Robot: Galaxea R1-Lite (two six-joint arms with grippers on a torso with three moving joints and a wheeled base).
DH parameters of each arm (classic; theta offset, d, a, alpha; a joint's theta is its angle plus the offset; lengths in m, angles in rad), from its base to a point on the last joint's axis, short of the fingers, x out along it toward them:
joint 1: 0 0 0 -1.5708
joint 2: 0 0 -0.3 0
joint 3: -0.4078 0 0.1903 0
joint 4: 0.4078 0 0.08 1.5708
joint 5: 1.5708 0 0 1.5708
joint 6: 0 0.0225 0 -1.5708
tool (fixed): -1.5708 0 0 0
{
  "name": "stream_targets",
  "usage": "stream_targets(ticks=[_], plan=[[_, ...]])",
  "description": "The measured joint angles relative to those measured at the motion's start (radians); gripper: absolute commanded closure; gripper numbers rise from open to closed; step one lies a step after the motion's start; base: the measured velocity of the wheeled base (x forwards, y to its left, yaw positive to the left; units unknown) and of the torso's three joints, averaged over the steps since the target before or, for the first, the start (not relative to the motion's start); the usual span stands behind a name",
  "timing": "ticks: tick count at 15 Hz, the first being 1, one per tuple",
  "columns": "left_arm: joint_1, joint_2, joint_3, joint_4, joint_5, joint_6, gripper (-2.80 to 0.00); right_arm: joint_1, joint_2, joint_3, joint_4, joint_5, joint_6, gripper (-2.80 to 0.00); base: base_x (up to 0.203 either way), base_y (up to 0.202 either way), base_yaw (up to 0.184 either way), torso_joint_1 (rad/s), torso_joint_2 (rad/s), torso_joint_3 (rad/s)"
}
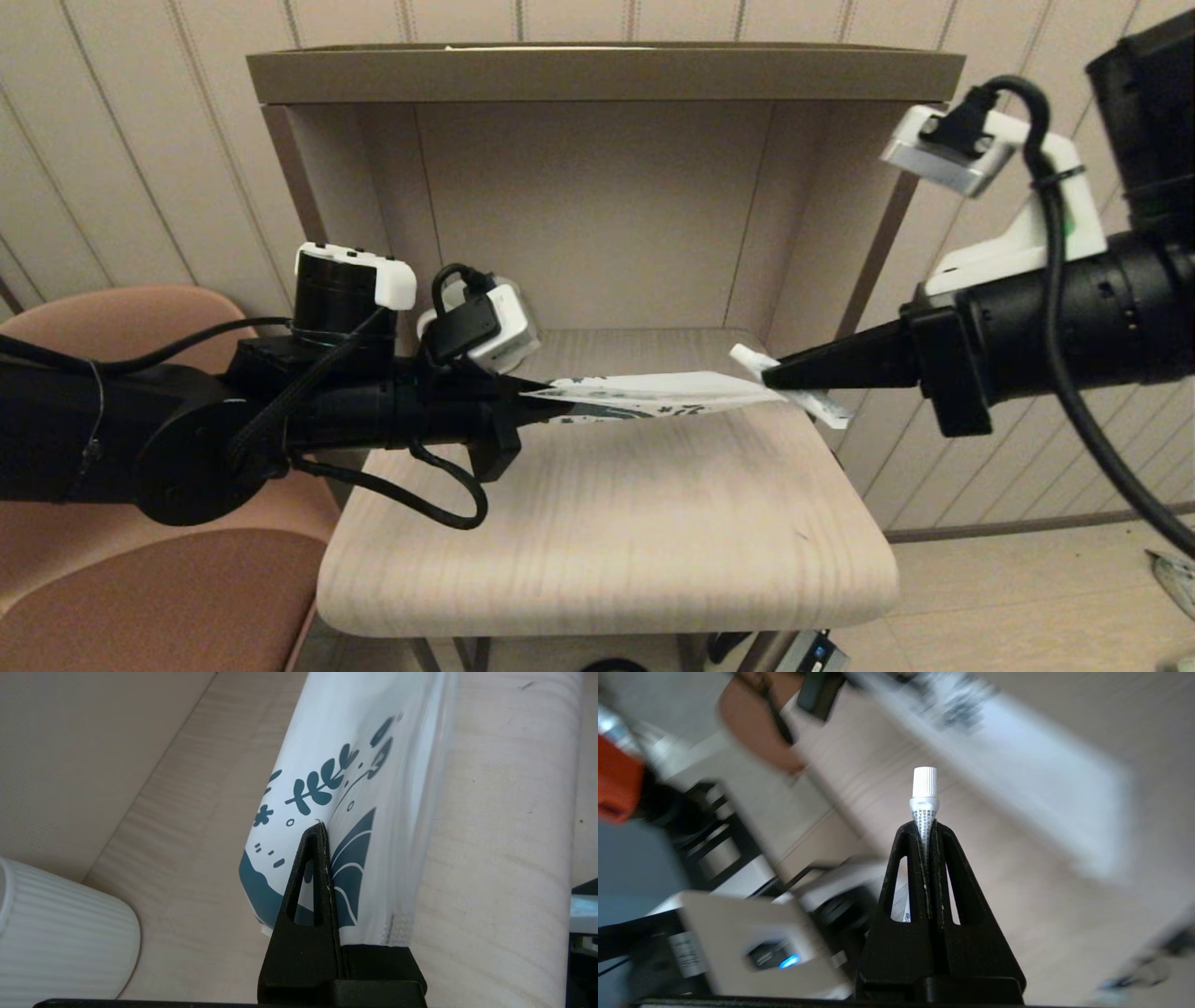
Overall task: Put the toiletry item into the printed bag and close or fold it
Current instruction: Place the toothpaste in the storage bag
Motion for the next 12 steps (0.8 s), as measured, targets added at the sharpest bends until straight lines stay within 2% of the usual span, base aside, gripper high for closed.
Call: stream_targets(ticks=[4,12], plan=[[-0.001,-0.001,0.003,-0.001,-0.001,0.000,0.00,0.039,0.133,-0.085,0.079,0.000,0.065,0.00,0.000,0.000,0.000,0.000,0.00,0.000],[-0.001,-0.004,0.005,0.000,-0.002,0.000,0.00,0.061,0.236,-0.109,0.085,0.000,0.066,0.00,0.000,0.000,0.000,0.000,0.00,0.000]])
